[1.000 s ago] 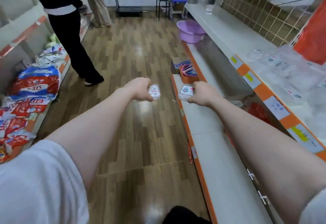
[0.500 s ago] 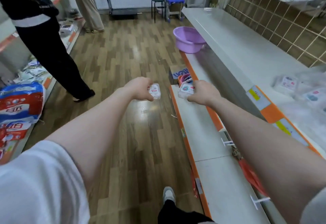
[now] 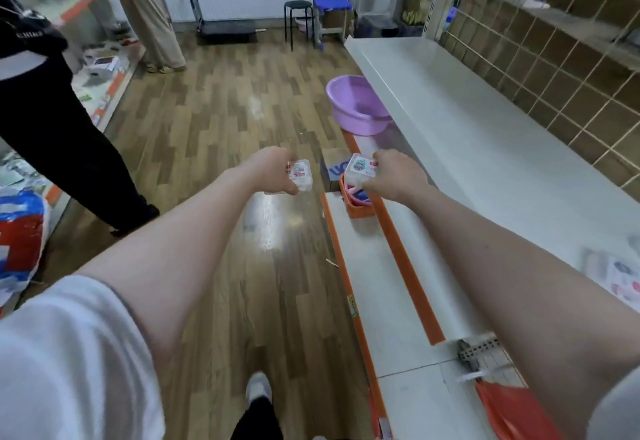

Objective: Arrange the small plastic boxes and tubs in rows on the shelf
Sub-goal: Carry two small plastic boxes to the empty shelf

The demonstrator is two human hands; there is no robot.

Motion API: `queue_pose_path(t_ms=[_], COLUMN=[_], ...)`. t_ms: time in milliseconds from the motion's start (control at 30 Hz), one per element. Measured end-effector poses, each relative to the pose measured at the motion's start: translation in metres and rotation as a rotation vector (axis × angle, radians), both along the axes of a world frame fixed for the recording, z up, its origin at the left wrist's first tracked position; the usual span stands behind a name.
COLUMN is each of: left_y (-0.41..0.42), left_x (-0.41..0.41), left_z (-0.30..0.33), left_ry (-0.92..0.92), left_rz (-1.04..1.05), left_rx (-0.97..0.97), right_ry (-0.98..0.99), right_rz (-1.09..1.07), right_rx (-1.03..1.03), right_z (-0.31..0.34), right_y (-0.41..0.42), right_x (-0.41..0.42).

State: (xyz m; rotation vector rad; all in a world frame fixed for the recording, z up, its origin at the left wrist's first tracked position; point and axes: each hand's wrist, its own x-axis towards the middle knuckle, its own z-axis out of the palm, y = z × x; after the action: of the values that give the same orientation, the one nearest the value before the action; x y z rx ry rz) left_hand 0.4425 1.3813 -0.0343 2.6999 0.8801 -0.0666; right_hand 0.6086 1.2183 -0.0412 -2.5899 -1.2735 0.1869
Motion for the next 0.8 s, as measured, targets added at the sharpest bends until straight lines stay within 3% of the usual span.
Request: queue_pose_path(t_ms=[333,800], left_y=[0.137,0.287], left_x=[0.087,0.206], left_z=[-0.022,0.012], left_ry=[-0.034,-0.096], left_rz=[-0.098,-0.356], left_rx=[-0.027,-0.032], right_ry=[-0.042,-0.075], right_rz=[-0.098,-0.359], right_rx=[-0.028,0.053], right_z=[-0.005,0.015], right_y=[0.108,0.230], right_x=[0.065,0.161])
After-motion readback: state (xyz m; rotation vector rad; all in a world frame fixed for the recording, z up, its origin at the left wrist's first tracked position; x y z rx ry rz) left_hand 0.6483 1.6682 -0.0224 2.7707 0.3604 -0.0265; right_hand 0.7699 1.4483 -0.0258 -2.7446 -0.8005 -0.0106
